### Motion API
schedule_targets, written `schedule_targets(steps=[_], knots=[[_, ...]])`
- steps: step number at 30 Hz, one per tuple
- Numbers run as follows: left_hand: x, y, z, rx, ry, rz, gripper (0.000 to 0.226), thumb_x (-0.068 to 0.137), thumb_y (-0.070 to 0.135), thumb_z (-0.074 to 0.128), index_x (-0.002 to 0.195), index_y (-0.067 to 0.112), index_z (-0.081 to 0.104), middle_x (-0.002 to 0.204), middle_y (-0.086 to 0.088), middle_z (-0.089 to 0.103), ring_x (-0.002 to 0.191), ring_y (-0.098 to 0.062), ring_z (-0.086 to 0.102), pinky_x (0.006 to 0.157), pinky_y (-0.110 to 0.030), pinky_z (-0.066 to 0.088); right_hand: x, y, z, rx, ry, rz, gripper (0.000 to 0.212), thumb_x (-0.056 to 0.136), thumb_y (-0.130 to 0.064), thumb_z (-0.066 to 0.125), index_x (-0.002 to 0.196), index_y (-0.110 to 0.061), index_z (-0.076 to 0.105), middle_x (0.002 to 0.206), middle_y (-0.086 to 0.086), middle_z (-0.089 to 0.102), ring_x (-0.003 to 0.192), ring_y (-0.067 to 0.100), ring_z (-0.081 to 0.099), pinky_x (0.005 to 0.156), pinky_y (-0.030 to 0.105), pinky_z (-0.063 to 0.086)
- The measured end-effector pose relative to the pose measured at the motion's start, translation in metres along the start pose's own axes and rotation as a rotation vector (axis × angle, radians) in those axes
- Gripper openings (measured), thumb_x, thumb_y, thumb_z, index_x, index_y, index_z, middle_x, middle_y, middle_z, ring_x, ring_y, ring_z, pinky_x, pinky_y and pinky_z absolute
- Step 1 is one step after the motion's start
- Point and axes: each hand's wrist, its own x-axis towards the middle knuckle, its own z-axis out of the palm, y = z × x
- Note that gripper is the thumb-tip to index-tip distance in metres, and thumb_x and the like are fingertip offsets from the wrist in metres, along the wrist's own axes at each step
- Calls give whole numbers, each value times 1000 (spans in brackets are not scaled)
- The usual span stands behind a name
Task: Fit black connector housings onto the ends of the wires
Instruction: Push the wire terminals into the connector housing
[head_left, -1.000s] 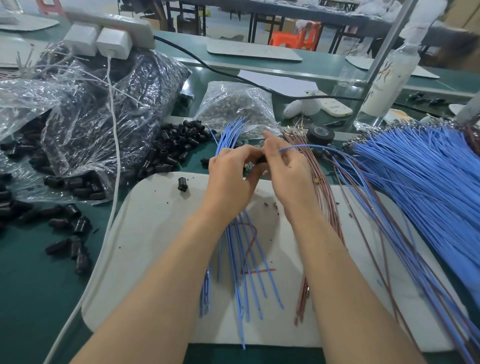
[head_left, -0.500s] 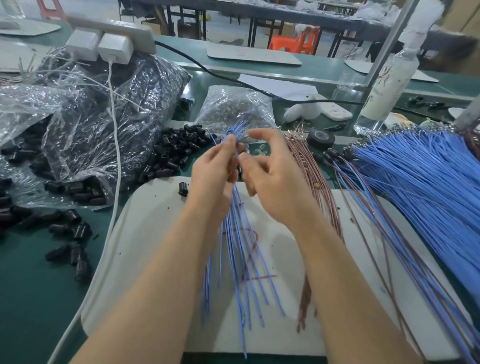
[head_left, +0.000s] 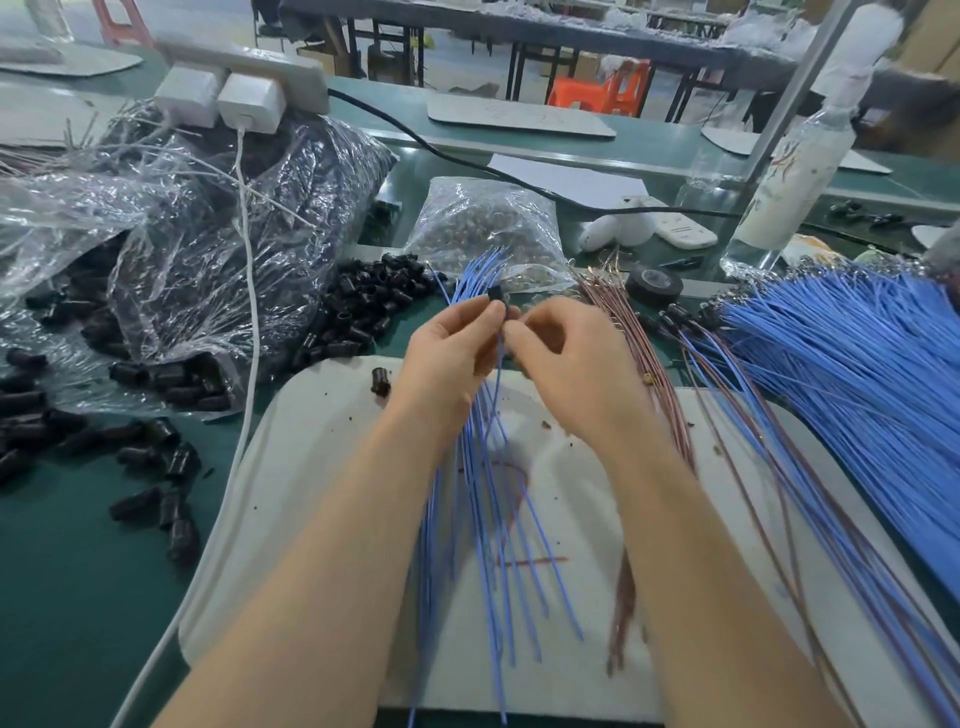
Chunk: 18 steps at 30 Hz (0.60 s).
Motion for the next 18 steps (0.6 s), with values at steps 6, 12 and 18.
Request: schedule_targets(steps=[6,12,18], knots=[[2,-8,0,223,-61,128,8,87,7,63,89,15,62,87,-3,72,77,-22,56,63,-30,46,7,27,18,180,16,163,20,94,-19,57,81,-6,67,78,12,70,75,26,66,81,46,53],[-1,-9,1,246,-86,122,11,85,7,66,89,15,60,79,-2,68,57,-6,63,52,-16,49,8,33,20,248,120,146,14,93,-18,58,86,-13,69,83,8,73,83,24,69,85,49,53],[0,-10,0,287,-61,116,10,85,10,68,87,18,61,77,-1,68,67,-12,58,69,-23,49,7,35,21,237,115,121,13,92,-19,59,87,-12,69,84,8,73,86,25,69,87,50,52]])
